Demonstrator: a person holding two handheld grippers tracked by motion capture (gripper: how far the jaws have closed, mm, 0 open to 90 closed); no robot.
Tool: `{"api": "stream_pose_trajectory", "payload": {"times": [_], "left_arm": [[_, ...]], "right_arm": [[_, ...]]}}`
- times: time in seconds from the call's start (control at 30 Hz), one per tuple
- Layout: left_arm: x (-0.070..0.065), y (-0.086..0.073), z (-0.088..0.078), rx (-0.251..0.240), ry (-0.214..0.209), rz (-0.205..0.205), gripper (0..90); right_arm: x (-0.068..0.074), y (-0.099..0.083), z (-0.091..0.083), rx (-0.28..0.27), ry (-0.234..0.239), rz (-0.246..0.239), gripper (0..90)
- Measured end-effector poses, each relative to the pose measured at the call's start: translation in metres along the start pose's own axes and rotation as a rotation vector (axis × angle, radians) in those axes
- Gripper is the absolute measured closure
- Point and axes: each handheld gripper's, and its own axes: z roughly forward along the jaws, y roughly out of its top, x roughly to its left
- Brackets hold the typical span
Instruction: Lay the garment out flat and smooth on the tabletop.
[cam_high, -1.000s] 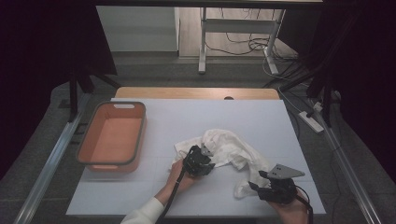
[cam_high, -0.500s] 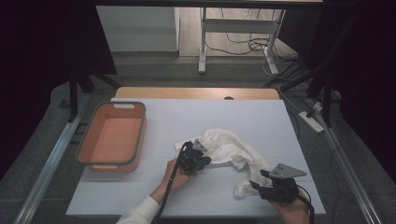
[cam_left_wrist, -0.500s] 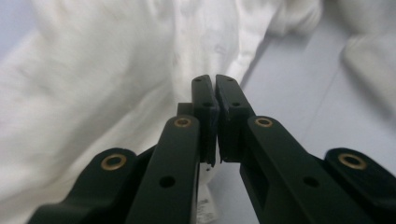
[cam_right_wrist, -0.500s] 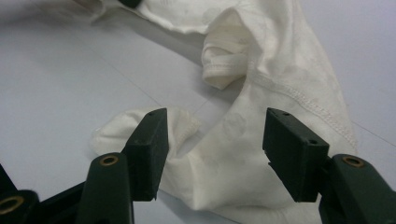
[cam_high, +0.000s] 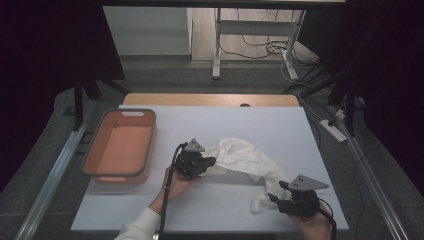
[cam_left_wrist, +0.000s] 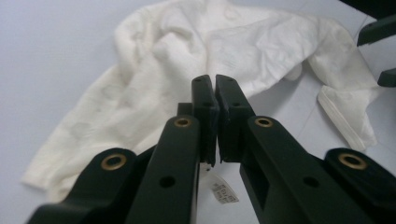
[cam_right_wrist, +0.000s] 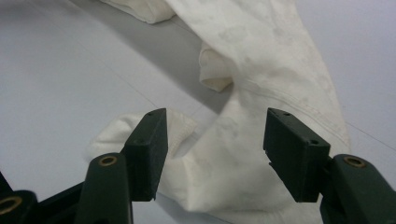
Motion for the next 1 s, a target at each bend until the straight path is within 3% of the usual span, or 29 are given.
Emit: {"api": "stream_pose_trajectory", "payload": {"times": [0.27, 0.47, 0.6, 0.73, 0.87, 0.9, 1.0], "left_arm": [[0.012, -0.002, -0.019, -0.043, 0.007, -0.042, 86.6], [0.017, -0.003, -0.025, -0.059, 0.012, -0.054, 86.5], [0.021, -0.003, -0.029, -0.068, 0.016, -0.062, 86.6], [0.023, -0.003, -0.033, -0.077, 0.021, -0.068, 86.6], [0.024, -0.004, -0.035, -0.082, 0.023, -0.074, 86.6], [0.025, -0.004, -0.036, -0.083, 0.024, -0.074, 86.6], [0.025, -0.004, -0.037, -0.082, 0.024, -0.074, 86.6]], "right_arm": [[0.0, 0.008, 0.005, -0.016, -0.012, -0.012, 39.9], [0.006, 0.025, 0.022, -0.012, 0.009, -0.051, 39.0], [0.009, 0.028, 0.038, 0.037, 0.004, -0.081, 38.0], [0.006, 0.023, 0.045, 0.065, -0.016, -0.082, 37.4], [-0.003, 0.021, 0.044, 0.063, -0.021, -0.051, 36.9], [-0.006, 0.018, 0.047, 0.085, -0.005, -0.039, 37.0], [-0.005, 0.015, 0.053, 0.112, -0.001, -0.05, 40.1]]}}
